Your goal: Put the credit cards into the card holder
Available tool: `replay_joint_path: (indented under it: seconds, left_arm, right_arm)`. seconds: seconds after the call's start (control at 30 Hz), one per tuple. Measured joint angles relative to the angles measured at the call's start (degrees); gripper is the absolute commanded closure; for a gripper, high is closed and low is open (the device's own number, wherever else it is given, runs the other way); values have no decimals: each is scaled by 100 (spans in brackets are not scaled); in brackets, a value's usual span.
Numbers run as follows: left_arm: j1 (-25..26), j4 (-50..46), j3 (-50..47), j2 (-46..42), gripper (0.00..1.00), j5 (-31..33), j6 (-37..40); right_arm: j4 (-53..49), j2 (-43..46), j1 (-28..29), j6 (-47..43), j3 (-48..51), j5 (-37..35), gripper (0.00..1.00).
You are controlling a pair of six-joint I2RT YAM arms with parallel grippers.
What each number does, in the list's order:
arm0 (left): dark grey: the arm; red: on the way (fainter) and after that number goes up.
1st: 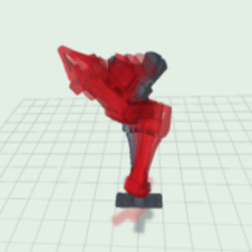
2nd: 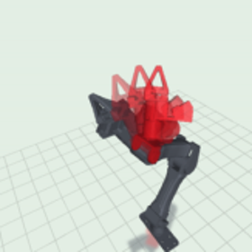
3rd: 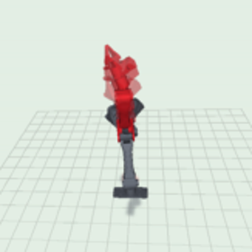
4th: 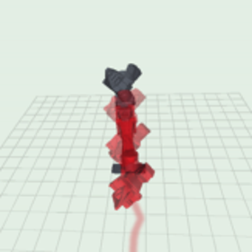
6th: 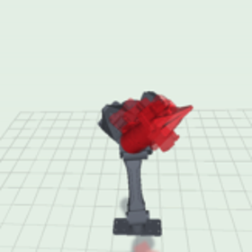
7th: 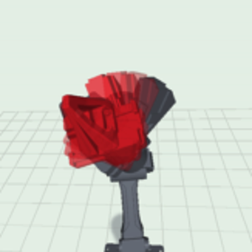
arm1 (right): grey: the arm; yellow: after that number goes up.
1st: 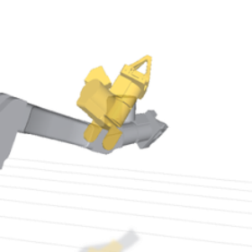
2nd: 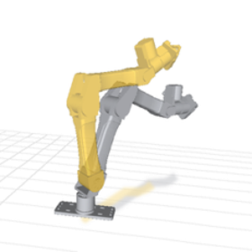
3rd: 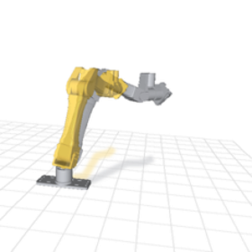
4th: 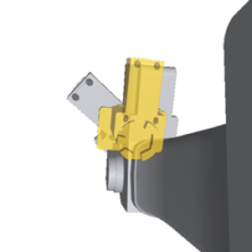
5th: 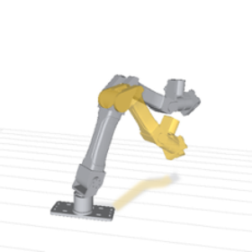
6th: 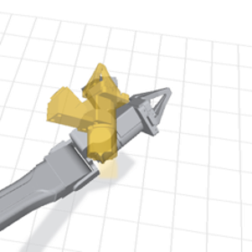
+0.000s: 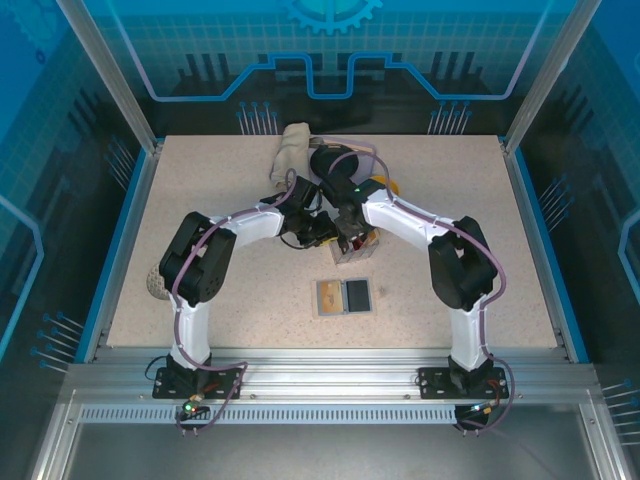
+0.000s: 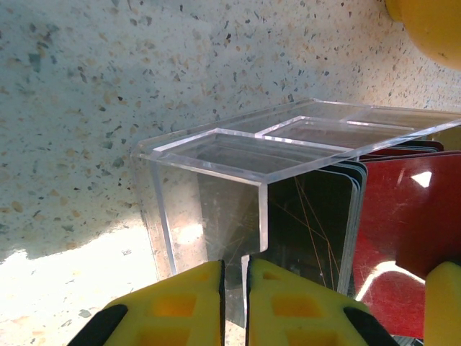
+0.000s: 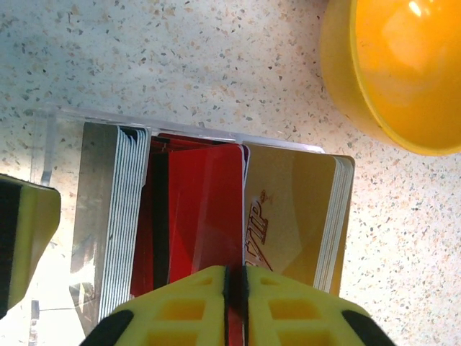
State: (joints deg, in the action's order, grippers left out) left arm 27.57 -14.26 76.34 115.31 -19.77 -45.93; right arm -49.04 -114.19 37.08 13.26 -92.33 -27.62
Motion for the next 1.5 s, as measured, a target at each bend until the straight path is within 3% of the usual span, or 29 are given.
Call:
replay_joint_path:
  seconds: [0.23, 0.53, 0.93, 1.17, 1.5]
  left_arm:
    - [2, -2, -7, -9, 85, 0, 0]
    - [0, -31, -72, -72, 79, 0, 2]
    - [0, 111, -437, -964, 43, -26, -57]
    - [-57, 1318, -1217, -1884, 32, -518, -564]
    - [-192, 3554, -1582, -1812, 29, -1685, -1838]
  right_arm:
    - [0, 299, -13, 114, 24, 302, 96]
    - [184, 1156, -393, 481, 507, 1539, 100]
    - [1261, 2380, -1246, 1405, 1814, 3569, 100]
    - [2009, 2883, -1692, 2114, 2439, 4529, 100]
    - [3060, 3213, -2111, 2999, 2857, 5735, 100]
